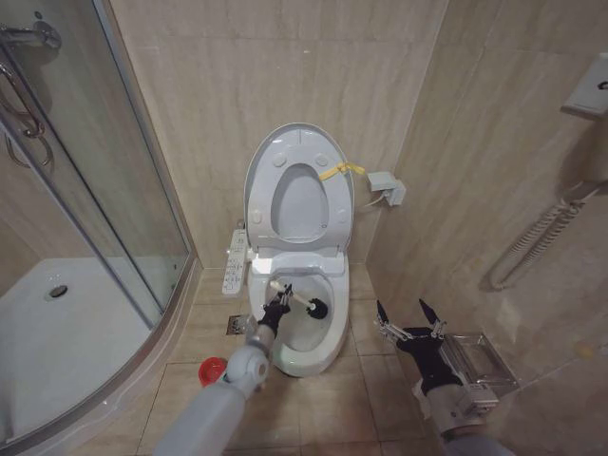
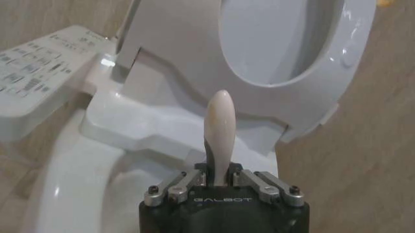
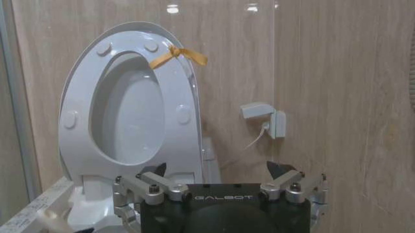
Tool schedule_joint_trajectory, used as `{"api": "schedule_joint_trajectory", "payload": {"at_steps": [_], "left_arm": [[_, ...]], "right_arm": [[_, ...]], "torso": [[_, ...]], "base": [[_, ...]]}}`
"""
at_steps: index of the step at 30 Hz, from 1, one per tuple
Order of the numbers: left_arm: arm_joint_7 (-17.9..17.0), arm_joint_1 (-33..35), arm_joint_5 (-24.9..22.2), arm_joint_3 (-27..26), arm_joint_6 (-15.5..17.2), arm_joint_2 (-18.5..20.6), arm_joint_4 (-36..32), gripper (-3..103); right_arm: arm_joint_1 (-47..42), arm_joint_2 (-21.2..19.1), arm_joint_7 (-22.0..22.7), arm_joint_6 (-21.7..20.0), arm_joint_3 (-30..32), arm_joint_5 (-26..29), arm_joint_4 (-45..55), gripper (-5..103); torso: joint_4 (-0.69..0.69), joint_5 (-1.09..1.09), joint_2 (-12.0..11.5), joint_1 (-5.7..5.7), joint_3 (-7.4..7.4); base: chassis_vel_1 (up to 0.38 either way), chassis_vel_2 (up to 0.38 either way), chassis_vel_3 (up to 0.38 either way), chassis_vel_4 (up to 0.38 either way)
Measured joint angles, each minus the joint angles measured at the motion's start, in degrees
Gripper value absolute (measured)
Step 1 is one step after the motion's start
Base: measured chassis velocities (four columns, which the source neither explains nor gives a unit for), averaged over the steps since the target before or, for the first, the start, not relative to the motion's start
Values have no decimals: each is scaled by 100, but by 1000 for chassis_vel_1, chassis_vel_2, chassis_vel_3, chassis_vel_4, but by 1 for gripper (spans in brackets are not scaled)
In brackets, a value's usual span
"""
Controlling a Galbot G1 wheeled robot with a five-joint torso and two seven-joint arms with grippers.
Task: Open the toilet lid, clean the toilet bowl with a toilet brush, close the toilet lid, and flush.
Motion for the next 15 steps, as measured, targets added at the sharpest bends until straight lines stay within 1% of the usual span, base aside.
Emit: {"api": "schedule_joint_trajectory", "payload": {"at_steps": [2, 6, 7, 10, 15], "left_arm": [[18, 71, 20, -19, -7, 36, -55, 18], [19, 342, 106, -125, -21, 161, -479, 18], [19, 342, 106, -125, -21, 161, -479, 18], [125, 543, 379, -303, -115, 286, -729, 18], [196, 785, 455, -477, -157, 478, -1020, 18]], "right_arm": [[0, 0, 0, 0, 0, 0, 0, 100], [0, 0, 0, 0, 0, 0, 0, 100], [0, 0, 0, 0, 0, 0, 0, 100], [0, 0, 0, 0, 0, 0, 0, 100], [0, 0, 0, 0, 0, 0, 0, 100]], "torso": [[0, 0, 0, 0, 0], [-1, -1, 0, 0, 0], [-1, -1, 0, 0, 0], [-2, 0, 0, 0, 0], [0, 0, 0, 0, 0]], "base": [[0, 0, 0, 0], [0, 0, 0, 0], [0, 0, 0, 0], [0, 0, 0, 0], [0, 0, 0, 0]]}}
